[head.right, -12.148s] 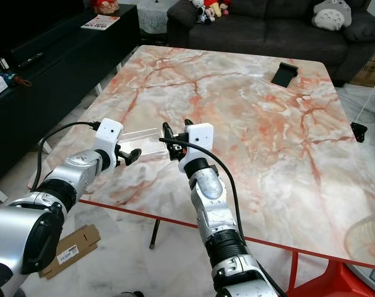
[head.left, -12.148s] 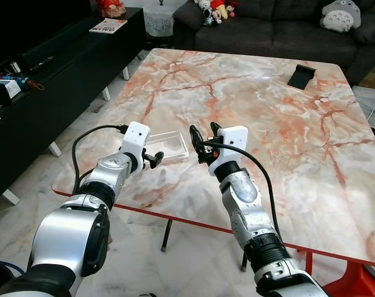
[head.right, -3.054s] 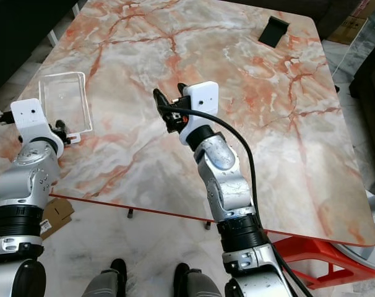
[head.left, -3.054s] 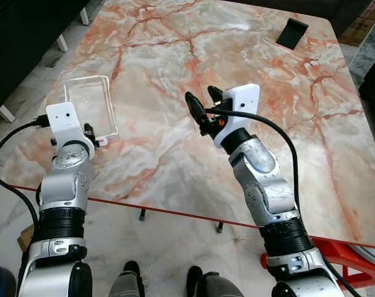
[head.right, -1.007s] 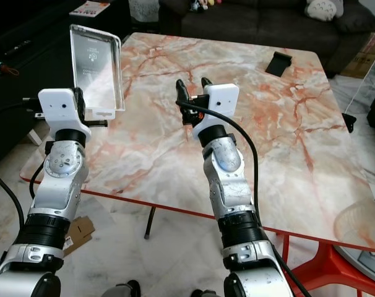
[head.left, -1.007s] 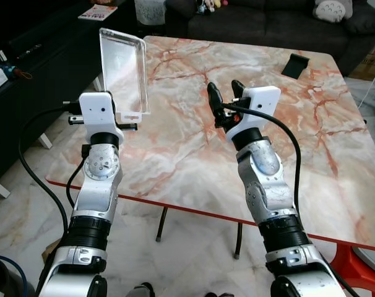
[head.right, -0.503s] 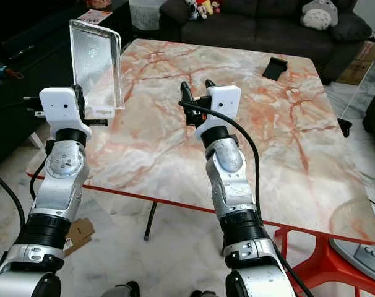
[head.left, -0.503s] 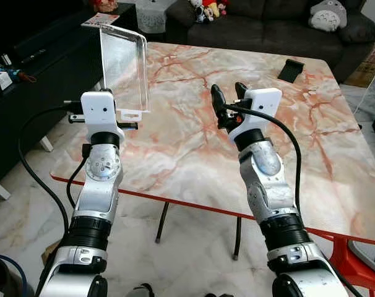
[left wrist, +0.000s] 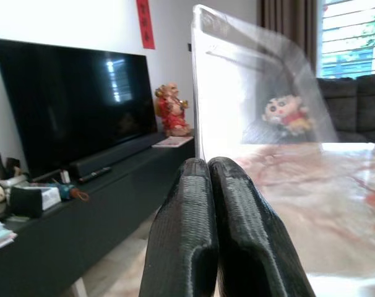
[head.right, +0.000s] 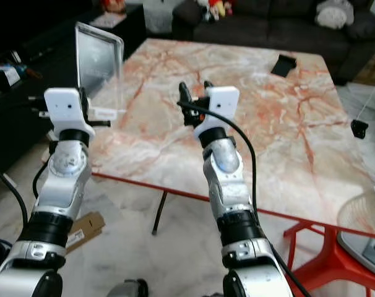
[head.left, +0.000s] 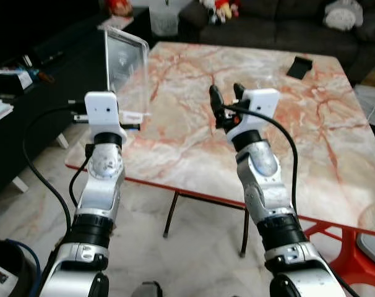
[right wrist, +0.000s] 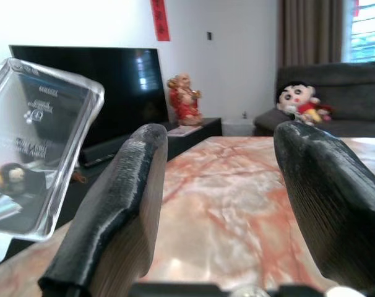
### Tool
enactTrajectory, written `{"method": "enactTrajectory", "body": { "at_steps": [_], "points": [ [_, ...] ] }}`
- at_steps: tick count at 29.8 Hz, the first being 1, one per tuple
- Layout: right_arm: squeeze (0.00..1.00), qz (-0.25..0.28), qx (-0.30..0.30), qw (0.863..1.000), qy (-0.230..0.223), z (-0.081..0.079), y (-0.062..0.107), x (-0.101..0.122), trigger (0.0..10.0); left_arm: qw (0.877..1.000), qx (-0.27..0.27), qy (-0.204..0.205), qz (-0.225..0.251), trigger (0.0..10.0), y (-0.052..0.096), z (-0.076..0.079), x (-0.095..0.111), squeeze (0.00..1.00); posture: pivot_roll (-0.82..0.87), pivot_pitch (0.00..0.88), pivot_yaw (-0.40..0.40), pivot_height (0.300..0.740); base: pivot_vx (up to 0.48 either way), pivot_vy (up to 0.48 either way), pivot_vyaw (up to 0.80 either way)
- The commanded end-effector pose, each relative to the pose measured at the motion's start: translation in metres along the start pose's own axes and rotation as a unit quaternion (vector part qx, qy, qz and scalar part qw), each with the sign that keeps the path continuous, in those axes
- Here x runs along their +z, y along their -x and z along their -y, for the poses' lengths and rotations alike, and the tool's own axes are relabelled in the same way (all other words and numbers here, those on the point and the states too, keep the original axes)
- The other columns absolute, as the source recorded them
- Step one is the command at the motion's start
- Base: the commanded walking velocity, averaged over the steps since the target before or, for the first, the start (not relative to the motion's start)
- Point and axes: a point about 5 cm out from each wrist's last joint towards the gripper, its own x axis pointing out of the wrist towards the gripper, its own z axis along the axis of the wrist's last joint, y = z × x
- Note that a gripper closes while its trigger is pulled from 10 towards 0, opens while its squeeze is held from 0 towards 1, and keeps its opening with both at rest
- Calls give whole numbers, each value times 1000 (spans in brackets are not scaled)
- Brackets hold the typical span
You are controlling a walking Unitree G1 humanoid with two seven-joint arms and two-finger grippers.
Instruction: Picking trash to rubbish bin
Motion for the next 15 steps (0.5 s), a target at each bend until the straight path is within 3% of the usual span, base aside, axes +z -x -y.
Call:
{"method": "enactTrajectory", "body": {
  "at_steps": [1,15],
  "points": [
    [0,3,0,1000,-4,-2,-1,1,10000,1000,1,-3,-1,10000,0,-1,0,0,85,106,8,740,-266,0,0],
    [0,0,-3,1000,-4,0,1,-1,10000,1000,3,-4,-4,10000,1,-2,-1,0,85,111,9,740,-290,0,0]
  ]
}}
